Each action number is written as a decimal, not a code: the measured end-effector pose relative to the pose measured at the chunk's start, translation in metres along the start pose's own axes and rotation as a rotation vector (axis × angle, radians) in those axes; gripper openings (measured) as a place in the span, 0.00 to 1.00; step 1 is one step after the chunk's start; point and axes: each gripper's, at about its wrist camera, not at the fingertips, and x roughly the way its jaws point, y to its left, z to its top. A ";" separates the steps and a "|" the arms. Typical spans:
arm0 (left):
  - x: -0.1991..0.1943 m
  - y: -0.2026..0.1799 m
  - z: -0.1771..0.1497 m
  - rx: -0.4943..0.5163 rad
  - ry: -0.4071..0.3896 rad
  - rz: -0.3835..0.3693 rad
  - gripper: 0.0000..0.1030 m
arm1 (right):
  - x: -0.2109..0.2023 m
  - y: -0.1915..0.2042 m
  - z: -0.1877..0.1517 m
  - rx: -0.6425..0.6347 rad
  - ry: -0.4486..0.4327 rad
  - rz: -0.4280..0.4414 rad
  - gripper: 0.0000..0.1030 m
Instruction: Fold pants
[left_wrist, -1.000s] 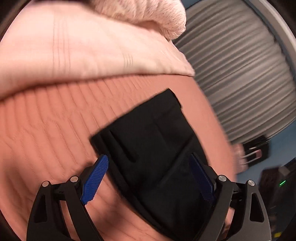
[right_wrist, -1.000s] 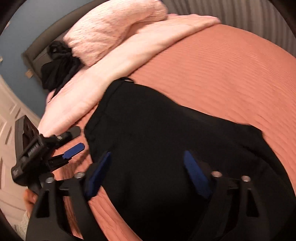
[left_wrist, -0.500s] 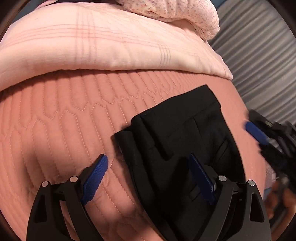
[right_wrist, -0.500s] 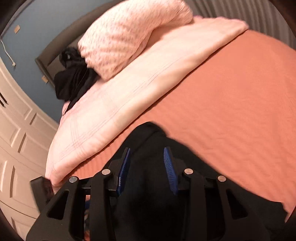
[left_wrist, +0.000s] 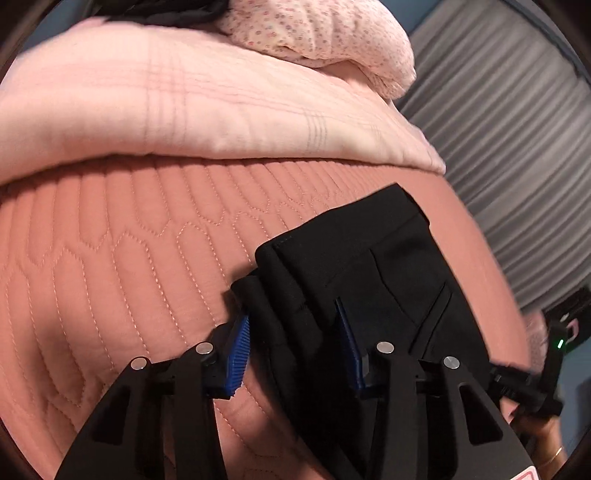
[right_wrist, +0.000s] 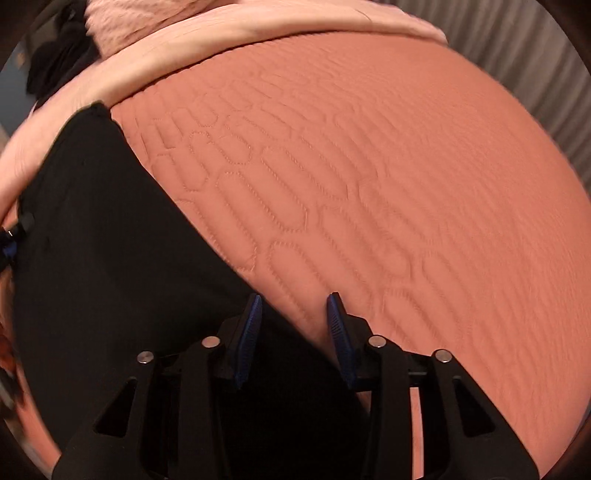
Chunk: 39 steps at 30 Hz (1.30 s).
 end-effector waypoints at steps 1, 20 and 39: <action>0.001 -0.005 0.000 0.010 0.001 0.027 0.44 | -0.004 -0.015 0.006 0.107 -0.014 -0.011 0.44; -0.116 -0.160 -0.010 0.370 -0.176 -0.366 0.15 | -0.248 -0.088 -0.258 0.617 -0.409 -0.034 0.60; -0.163 -0.336 -0.352 0.995 0.226 -0.548 0.63 | -0.243 -0.144 -0.438 0.901 -0.416 0.201 0.67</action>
